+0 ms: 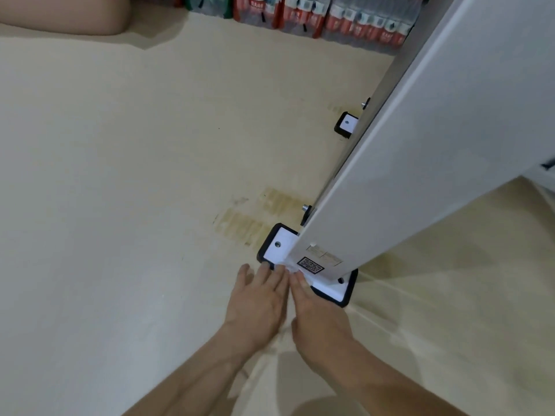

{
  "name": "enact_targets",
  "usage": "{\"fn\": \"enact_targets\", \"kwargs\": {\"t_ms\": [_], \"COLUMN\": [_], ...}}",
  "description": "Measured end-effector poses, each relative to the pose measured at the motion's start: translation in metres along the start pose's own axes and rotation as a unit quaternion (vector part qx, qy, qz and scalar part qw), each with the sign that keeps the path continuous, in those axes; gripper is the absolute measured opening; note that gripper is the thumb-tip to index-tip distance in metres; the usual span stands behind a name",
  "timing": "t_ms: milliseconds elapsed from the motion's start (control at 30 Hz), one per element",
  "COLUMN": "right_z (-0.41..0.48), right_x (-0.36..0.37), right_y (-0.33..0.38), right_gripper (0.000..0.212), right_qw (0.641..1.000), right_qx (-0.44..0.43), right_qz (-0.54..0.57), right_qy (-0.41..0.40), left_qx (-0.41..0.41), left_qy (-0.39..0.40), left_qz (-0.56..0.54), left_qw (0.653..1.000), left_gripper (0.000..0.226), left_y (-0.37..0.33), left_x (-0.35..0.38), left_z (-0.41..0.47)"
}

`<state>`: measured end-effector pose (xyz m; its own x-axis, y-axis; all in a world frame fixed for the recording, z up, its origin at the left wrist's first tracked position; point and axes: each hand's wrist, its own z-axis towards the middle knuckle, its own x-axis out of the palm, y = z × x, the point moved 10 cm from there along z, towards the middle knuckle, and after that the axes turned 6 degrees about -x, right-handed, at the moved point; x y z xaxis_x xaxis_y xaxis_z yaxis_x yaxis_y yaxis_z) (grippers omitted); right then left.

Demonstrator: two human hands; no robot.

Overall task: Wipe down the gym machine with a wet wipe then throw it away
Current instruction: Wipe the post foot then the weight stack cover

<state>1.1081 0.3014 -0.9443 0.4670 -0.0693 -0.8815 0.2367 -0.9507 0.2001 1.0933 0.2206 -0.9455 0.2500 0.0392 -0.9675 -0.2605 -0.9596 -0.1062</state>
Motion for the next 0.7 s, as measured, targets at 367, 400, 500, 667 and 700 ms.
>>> {"fn": "enact_targets", "kwargs": {"t_ms": [367,400,500,667,700], "right_z": [-0.017,-0.022,-0.031,-0.035,-0.036], "right_x": [-0.007,-0.007,-0.001,0.003,0.002], "right_y": [-0.043,-0.052,-0.061,-0.060,-0.060], "right_gripper": [0.073,0.072,0.072,0.069,0.069], "right_qw": [1.000,1.000,0.999,0.997,0.996], "right_qx": [0.005,0.017,0.028,0.064,0.072], "right_qz": [-0.021,-0.010,0.016,0.036,0.040], "right_qy": [0.000,0.000,0.008,-0.015,-0.019], "left_qx": [0.022,0.028,0.019,0.003,-0.001], "left_qy": [-0.037,-0.022,-0.054,-0.069,-0.067], "left_qz": [-0.013,-0.021,-0.025,-0.013,-0.017], "left_qw": [0.999,0.999,0.998,0.998,0.998], "left_gripper": [0.046,0.048,0.047,0.045,0.044], "left_y": [-0.032,-0.041,-0.043,-0.017,-0.016], "left_x": [0.000,0.005,-0.004,-0.011,-0.011], "left_z": [-0.001,-0.003,0.000,0.007,0.008]}}
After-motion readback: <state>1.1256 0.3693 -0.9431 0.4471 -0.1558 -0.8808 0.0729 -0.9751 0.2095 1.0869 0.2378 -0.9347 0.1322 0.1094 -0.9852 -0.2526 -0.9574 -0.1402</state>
